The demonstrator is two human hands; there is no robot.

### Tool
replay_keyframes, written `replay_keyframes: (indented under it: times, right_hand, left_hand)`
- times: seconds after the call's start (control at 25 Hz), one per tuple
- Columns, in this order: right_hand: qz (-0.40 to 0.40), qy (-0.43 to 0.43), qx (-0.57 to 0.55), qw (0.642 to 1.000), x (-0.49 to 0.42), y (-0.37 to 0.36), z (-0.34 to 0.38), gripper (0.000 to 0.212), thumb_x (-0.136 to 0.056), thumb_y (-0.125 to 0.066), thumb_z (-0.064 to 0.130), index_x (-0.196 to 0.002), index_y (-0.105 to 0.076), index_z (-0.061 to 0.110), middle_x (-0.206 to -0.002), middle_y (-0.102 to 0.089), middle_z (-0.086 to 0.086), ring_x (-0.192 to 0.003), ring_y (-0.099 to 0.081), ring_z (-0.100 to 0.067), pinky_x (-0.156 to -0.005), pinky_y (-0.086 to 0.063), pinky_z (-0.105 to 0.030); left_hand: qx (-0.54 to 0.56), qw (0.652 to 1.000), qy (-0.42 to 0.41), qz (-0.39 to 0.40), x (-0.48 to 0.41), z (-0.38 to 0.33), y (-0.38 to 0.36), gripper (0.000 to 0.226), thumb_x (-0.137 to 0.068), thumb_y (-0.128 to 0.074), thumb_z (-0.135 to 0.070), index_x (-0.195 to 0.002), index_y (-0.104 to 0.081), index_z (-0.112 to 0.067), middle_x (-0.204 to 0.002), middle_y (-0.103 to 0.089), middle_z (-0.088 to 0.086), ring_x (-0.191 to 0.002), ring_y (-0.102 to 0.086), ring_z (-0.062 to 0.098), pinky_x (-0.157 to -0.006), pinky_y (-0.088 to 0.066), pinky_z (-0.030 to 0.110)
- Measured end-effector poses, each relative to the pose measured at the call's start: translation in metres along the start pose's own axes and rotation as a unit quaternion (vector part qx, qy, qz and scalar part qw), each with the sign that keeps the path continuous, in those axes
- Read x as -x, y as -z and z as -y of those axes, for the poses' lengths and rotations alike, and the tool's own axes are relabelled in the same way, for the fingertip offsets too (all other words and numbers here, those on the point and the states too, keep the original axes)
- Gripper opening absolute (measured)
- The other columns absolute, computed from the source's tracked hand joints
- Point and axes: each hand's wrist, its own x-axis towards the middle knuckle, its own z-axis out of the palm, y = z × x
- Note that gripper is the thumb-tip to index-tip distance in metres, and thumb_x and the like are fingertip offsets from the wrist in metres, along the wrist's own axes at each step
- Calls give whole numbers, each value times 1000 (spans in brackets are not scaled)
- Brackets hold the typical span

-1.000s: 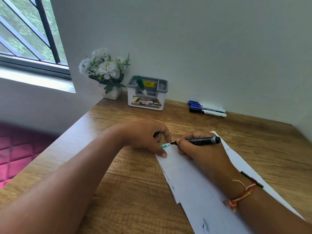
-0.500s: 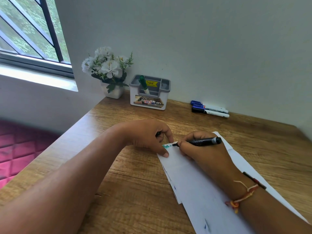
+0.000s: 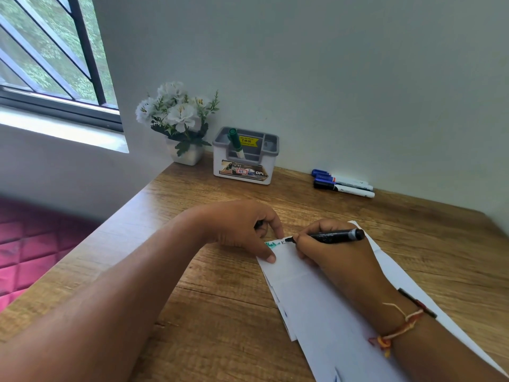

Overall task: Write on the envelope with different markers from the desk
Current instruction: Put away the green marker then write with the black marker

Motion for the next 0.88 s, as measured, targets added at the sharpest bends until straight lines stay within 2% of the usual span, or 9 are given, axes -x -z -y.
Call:
replay_keyframes:
  times: [0.28,0.52,0.72,0.88]
  right_hand:
    - [15,-9,-3,1000,0,0,4,9,-80,-75,20,-73,-79,21,-76,-76,0,-75,-71,-17,-69,-59,-35]
    - [1,-7,8,1000,-1,0,1,8,-80,-75,21,-73,-78,22,-78,-76,2,-77,-72,-16,-66,-56,-29]
    - [-11,-15,8,1000,-1,0,0,9,-80,-75,20,-72,-78,22,-74,-75,2,-71,-69,-14,-63,-51,-27]
    - [-11,-22,4,1000,0,0,1,7,-81,-76,22,-75,-80,24,-76,-76,3,-71,-70,-13,-61,-51,-25]
  left_hand:
    - [4,1000,0,4,0,0,1,39,-77,-85,-35,-111,-66,-35,-76,-58,-7,-69,-51,9,-68,-42,31]
    - [7,1000,0,4,-1,1,0,38,-77,-85,-35,-110,-66,-34,-75,-59,-9,-67,-51,8,-69,-43,31]
    - [-2,1000,-7,1,-1,2,0,39,-77,-85,-36,-111,-66,-33,-73,-57,-9,-60,-48,3,-64,-40,27]
    - [3,1000,-1,5,-1,1,0,38,-77,-85,-35,-110,-65,-35,-75,-59,-8,-64,-50,6,-67,-41,29]
